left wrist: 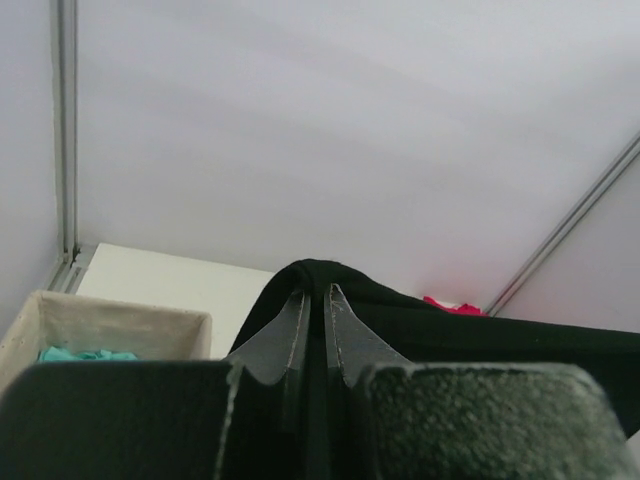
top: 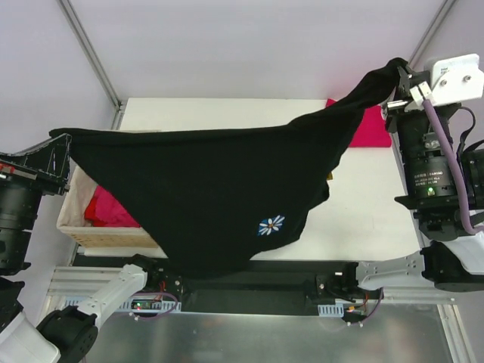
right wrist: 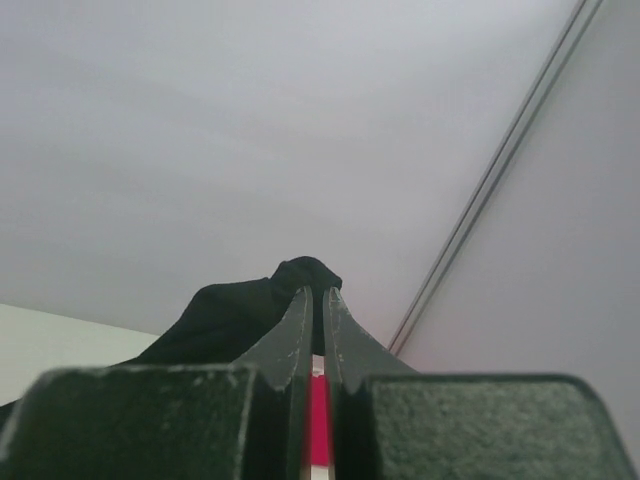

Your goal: Fold and stack the t-shirts

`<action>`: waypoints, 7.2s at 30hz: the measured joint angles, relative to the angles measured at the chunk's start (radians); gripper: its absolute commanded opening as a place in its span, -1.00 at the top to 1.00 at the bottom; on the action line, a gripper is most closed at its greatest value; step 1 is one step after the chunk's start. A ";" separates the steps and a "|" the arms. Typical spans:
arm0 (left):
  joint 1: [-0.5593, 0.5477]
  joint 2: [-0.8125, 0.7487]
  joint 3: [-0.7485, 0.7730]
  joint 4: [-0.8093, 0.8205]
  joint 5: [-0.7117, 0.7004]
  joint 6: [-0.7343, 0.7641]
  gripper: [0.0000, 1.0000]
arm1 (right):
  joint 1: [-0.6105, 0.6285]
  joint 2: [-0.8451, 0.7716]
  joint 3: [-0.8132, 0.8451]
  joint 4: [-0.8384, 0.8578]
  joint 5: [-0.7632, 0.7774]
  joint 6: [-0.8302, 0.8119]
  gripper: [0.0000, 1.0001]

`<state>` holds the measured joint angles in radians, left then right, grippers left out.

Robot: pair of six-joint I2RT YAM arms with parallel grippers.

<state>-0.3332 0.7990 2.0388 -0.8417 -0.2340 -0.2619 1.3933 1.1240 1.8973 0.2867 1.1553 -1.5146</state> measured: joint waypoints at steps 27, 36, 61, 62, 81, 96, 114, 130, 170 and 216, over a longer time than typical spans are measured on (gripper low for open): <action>0.000 -0.240 -0.248 0.299 0.274 0.072 1.00 | 0.723 0.173 -0.182 0.947 -0.405 -0.467 0.99; 0.000 -0.251 -0.299 0.385 0.285 0.097 1.00 | 0.792 0.162 -0.226 1.015 -0.559 -0.469 0.99; -0.003 0.318 -0.477 0.566 0.171 0.043 1.00 | 0.717 -0.353 -0.336 1.026 -0.414 -0.469 0.98; -0.008 0.345 -0.495 0.559 0.178 0.033 1.00 | 0.746 -0.382 -0.338 1.031 -0.391 -0.469 0.99; -0.012 0.357 -0.463 0.565 0.177 0.019 1.00 | 1.428 -0.531 -0.091 1.095 -0.552 -0.470 0.98; -0.012 0.334 -0.471 0.549 0.177 0.050 1.00 | 1.749 -0.639 -0.049 1.124 -1.143 -0.471 0.99; -0.026 0.309 -0.499 0.595 0.316 0.029 1.00 | 1.059 -0.196 -0.061 1.109 -1.035 -0.475 0.99; -0.006 0.249 -0.555 0.521 0.263 0.023 1.00 | 0.836 0.047 -0.002 0.043 -0.347 -0.443 0.99; -0.021 0.277 -0.650 0.507 0.305 -0.046 1.00 | 0.313 -0.494 -0.731 -0.886 0.324 0.945 0.99; -0.021 0.158 -0.249 0.463 0.226 0.123 1.00 | -0.706 -0.311 -0.223 -0.275 -0.795 0.591 0.99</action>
<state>-0.3546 0.9573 1.7897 -0.3790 -0.0082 -0.1390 0.6876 0.8131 1.6741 0.0120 0.3607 -0.9234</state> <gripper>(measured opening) 0.025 0.031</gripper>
